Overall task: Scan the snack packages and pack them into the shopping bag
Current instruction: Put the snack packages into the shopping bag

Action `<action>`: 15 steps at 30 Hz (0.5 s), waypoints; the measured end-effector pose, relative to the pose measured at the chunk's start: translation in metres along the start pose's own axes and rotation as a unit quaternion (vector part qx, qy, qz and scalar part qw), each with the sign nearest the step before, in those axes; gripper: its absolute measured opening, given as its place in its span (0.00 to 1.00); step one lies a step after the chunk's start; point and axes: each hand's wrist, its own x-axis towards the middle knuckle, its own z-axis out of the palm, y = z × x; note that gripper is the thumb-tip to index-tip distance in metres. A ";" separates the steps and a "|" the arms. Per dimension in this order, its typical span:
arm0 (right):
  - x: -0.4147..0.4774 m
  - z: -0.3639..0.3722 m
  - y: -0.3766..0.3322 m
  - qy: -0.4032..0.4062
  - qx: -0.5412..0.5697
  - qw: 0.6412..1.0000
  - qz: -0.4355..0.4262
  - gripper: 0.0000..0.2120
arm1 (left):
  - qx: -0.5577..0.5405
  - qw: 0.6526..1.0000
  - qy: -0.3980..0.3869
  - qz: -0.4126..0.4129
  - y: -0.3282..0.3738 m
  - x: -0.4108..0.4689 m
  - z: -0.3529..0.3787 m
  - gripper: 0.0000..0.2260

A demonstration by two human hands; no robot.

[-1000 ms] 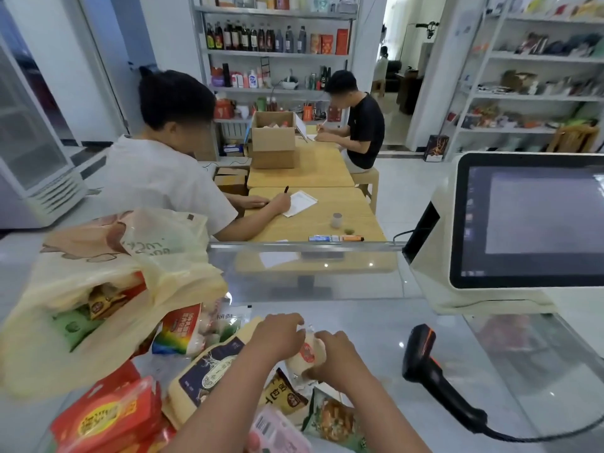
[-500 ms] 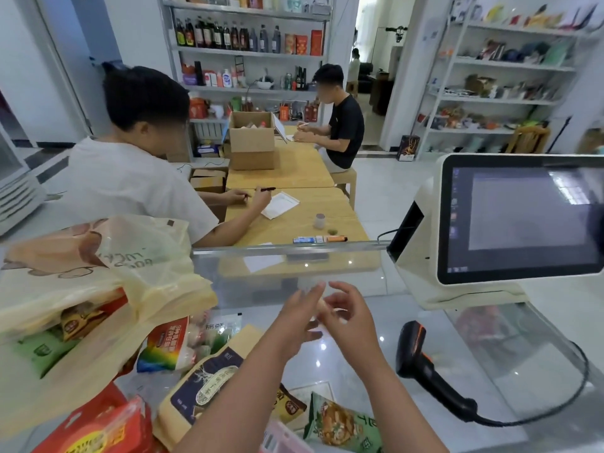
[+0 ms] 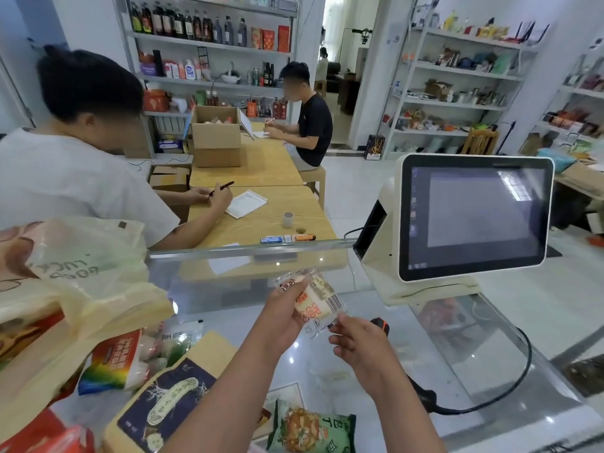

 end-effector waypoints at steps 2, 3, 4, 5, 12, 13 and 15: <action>0.001 -0.007 0.000 -0.001 0.016 1.000 -0.017 0.07 | -0.008 1.000 -0.001 -0.001 -0.004 0.000 0.003 0.08; 0.002 -0.011 0.000 -0.003 0.013 1.000 -0.024 0.07 | -0.010 1.000 0.000 -0.001 -0.006 0.001 0.003 0.08; 0.003 -0.015 0.000 -0.005 0.009 1.000 -0.026 0.07 | -0.010 1.000 0.003 -0.001 -0.009 0.002 0.003 0.07; 0.004 -0.018 0.000 -0.008 0.007 1.000 -0.024 0.07 | -0.010 1.000 0.006 0.000 -0.013 0.003 0.004 0.07; 0.011 -0.039 0.010 0.013 0.037 0.999 -0.032 0.06 | -0.038 0.998 0.034 -0.034 -0.056 0.008 0.007 0.12; 0.013 -0.043 0.011 0.015 0.042 0.998 -0.035 0.06 | -0.034 0.998 0.035 -0.045 -0.061 0.007 0.008 0.12; 0.016 -0.051 0.013 0.011 0.030 0.999 -0.039 0.06 | -0.022 0.997 0.055 -0.051 -0.070 0.009 0.009 0.15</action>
